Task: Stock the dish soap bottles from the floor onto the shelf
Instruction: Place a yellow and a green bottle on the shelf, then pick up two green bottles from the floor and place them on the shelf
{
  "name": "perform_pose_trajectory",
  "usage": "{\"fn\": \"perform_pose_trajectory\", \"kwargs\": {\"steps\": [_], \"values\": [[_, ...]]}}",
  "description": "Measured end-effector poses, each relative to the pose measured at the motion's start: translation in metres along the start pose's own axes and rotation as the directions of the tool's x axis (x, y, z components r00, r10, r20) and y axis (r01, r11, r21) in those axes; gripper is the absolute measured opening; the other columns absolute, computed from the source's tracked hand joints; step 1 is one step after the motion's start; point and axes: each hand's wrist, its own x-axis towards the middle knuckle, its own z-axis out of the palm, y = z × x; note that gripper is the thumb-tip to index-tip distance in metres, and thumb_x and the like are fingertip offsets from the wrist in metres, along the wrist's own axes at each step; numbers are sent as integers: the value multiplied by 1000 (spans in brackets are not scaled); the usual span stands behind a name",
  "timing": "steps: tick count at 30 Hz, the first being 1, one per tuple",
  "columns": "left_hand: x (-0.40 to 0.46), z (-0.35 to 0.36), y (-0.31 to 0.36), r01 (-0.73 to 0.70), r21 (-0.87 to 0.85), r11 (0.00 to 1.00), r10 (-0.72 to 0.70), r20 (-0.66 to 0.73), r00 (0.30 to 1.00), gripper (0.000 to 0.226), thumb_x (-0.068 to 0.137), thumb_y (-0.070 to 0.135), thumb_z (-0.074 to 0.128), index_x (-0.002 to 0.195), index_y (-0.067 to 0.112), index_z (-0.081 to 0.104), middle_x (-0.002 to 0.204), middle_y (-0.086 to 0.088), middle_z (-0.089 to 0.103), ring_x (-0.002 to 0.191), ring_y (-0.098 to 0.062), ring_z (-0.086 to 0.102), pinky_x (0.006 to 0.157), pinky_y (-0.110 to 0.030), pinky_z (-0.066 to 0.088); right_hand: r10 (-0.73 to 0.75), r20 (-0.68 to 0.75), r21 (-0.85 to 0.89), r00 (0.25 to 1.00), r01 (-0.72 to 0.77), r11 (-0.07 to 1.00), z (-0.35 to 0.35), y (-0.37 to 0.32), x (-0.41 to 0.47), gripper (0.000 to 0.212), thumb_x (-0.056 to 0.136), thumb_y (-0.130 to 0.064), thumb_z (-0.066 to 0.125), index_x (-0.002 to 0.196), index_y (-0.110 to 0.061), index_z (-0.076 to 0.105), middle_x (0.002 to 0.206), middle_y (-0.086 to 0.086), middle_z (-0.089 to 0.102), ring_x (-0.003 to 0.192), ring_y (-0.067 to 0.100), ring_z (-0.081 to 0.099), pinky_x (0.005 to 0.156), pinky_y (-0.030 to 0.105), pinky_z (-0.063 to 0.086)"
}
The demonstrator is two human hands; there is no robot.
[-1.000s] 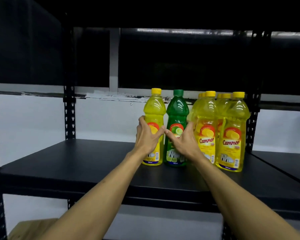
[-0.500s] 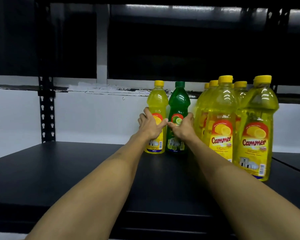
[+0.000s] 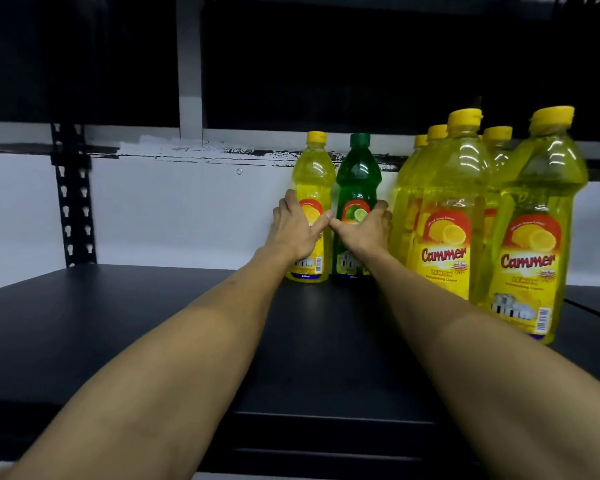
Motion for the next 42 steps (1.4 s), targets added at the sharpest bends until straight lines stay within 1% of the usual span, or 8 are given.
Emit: {"fn": "perform_pose_trajectory", "kwargs": {"steps": [8, 14, 20, 25, 30, 33, 35, 42], "values": [[-19, -11, -3, 42, 158, 987, -62, 125, 990, 92, 94, 69, 37, 154, 5, 11, 153, -18, 29, 140, -35, 30, 110, -49, 34, 60, 68, -40, 996, -58, 998, -2, 3, -18, 106, 77, -42, 80, 150, -9, 11, 148, 19, 28, 136, 38, 37, 109, 49, 42], [-49, -31, 0, 51, 317, 947, -121, 203, 972, 78, 95, 59, 49, 147, 6, 26, 146, -15, 37, 134, -33, 37, 105, -45, 37, 103, 218, -341, 971, -23, 940, -20, -1, -54, 119, 80, -27, 78, 154, 0, -11, 158, 25, 11, 143, 42, 28, 115, 47, 33], [-130, -70, 19, -17, 452, 892, -177, 383, 907, 66, 96, 55, 47, 144, 10, 39, 147, -10, 41, 136, -30, 37, 109, -45, 33, 170, 533, -617, 829, 243, 748, -69, -10, -125, 62, 96, -45, 52, 147, -12, 41, 152, 15, 38, 138, 35, 38, 112, 46, 34], [-192, -120, 40, 58, 442, 895, -307, 517, 799, 58, 97, 57, 40, 134, 13, 54, 138, -13, 55, 126, -34, 51, 102, -45, 43, 164, 641, -578, 750, 331, 746, -126, -34, -186, 57, 98, -54, 39, 146, -25, 48, 149, 8, 49, 135, 30, 45, 112, 45, 35], [-278, -161, 64, -105, 413, 905, -95, 435, 896, 58, 103, 51, 28, 145, 15, 44, 153, -7, 42, 144, -26, 31, 119, -48, 20, 6, 623, -527, 782, 414, 743, -180, -45, -257, 52, 100, -52, 32, 136, -21, 54, 144, 9, 52, 134, 28, 44, 109, 48, 30], [-330, -175, 72, -126, 385, 914, -33, 382, 924, 68, 101, 52, 38, 157, 17, 22, 166, -4, 15, 154, -22, 6, 124, -44, 6, -130, 582, -540, 803, 501, 677, -203, -36, -314, 64, 100, -53, 37, 153, -17, 30, 161, 8, 27, 150, 27, 19, 119, 49, 17], [-363, -183, 76, -99, 354, 930, -35, 353, 935, 70, 99, 50, 43, 157, 16, 23, 166, -5, 12, 154, -21, 6, 124, -41, 9, -155, 553, -525, 818, 487, 698, -214, -30, -351, 69, 99, -52, 40, 155, -16, 24, 164, 8, 18, 151, 27, 12, 118, 49, 20], [-490, -181, 57, 14, 352, 936, -171, 417, 893, 69, 95, 47, 53, 153, 15, 32, 162, -9, 27, 148, -25, 24, 118, -40, 22, -46, 644, -481, 764, 450, 752, -224, 27, -473, 64, 97, -53, 45, 147, -14, 34, 150, 8, 38, 135, 29, 36, 108, 46, 31]]}}
